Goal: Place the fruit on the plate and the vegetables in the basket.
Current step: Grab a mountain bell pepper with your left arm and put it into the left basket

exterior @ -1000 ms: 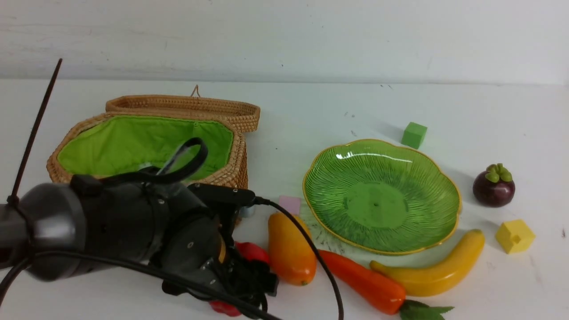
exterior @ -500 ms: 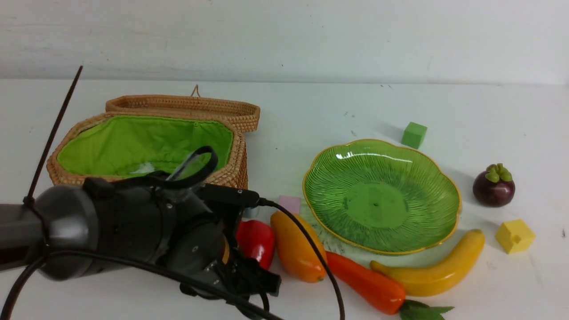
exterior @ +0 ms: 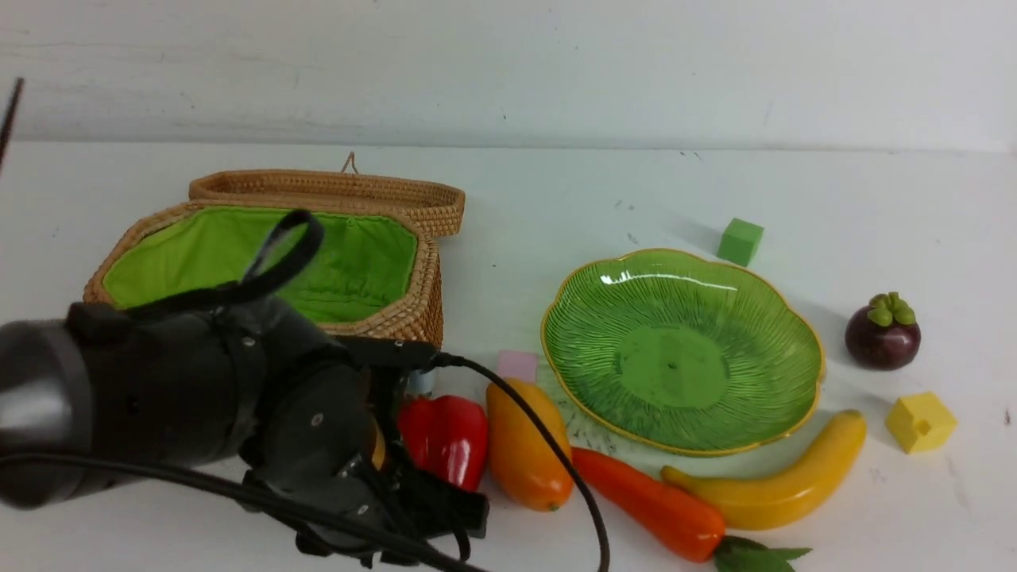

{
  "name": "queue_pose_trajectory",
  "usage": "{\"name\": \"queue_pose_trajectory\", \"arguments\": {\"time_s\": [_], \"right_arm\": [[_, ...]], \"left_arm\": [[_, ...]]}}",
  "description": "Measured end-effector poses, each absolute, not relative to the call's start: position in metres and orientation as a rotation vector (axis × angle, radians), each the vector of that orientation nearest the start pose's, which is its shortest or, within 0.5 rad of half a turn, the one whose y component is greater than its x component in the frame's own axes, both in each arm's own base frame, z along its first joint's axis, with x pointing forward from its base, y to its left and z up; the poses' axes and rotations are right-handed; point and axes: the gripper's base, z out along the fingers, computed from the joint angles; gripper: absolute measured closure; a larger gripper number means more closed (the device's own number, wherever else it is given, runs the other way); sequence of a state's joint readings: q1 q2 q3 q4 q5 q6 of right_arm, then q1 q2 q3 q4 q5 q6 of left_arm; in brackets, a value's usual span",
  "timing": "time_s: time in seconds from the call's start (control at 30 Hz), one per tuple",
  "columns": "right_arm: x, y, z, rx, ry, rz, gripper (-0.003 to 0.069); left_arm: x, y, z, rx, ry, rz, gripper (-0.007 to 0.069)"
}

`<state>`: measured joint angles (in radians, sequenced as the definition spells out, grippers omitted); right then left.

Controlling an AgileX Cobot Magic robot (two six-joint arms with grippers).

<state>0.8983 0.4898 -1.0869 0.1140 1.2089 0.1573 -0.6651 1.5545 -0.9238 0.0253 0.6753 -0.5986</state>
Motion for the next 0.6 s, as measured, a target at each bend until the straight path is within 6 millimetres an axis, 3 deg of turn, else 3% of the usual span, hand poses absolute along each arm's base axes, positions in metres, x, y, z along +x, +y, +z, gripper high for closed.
{"name": "queue_pose_trajectory", "arguments": {"time_s": [0.17,0.23,0.47,0.6], "right_arm": [[0.01,0.029,0.422,-0.822,1.996,0.756,0.051],[0.011,0.029,0.423,-0.822,1.985,0.757,0.0513],[0.011,0.029,0.423,-0.837,1.971,0.748,0.0519],[0.011,0.029,0.423,-0.84,1.969,0.748,0.0528]], "left_arm": [[0.234,-0.182,0.217,0.117,2.749,-0.344,0.0007],[0.239,-0.184,0.217,0.139,2.697,-0.361,-0.0029],[0.252,-0.192,0.21,0.097,2.609,-0.426,-0.0044],[0.261,-0.184,0.205,0.01,2.61,-0.415,-0.0044]]}}
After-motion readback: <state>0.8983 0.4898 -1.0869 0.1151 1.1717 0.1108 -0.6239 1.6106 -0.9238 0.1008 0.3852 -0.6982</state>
